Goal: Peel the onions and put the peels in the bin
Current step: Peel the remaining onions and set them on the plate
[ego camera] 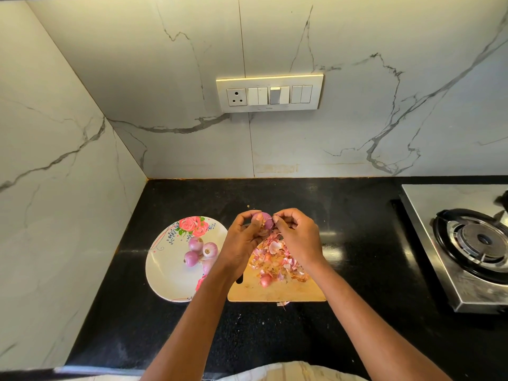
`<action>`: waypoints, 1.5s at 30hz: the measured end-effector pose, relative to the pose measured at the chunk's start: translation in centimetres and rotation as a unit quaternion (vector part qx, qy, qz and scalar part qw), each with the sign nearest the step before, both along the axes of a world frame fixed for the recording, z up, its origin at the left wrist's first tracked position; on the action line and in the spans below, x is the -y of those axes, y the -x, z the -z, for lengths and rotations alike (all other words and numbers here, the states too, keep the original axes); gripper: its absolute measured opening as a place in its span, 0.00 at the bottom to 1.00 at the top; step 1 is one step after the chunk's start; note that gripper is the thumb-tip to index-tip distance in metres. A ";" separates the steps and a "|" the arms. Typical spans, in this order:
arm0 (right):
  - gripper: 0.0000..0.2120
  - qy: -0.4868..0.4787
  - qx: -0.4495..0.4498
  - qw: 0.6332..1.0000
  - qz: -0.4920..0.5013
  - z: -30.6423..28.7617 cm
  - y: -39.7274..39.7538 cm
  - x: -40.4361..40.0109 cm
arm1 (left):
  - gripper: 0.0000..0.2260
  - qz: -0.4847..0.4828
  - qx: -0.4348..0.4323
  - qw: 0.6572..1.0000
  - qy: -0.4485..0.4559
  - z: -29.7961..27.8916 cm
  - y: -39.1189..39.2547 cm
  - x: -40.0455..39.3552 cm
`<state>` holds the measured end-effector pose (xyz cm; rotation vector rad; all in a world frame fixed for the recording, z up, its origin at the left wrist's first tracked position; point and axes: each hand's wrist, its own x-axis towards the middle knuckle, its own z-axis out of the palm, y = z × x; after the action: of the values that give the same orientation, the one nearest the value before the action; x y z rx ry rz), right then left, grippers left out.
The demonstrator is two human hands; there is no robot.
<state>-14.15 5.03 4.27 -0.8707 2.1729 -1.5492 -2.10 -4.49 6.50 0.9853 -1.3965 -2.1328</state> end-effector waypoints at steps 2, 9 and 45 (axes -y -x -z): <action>0.02 0.001 0.027 0.999 0.030 0.4 0.4 -0.1 | 0.12 -0.006 -0.020 0.999 -0.033 0.1 -0.1 0.0; 0.03 -0.092 0.013 0.995 -0.033 1.8 1.9 -1.2 | 0.12 -0.053 -0.018 0.996 -0.073 -0.1 -0.8 0.6; 0.09 0.017 -0.147 0.987 -0.056 -1.2 -0.4 -0.6 | 0.19 -0.001 0.028 0.995 0.096 0.4 -0.5 0.3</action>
<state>-13.72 5.68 5.47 -1.2814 2.2523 -1.4851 -1.65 -4.75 6.07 0.9780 -1.5920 -1.9397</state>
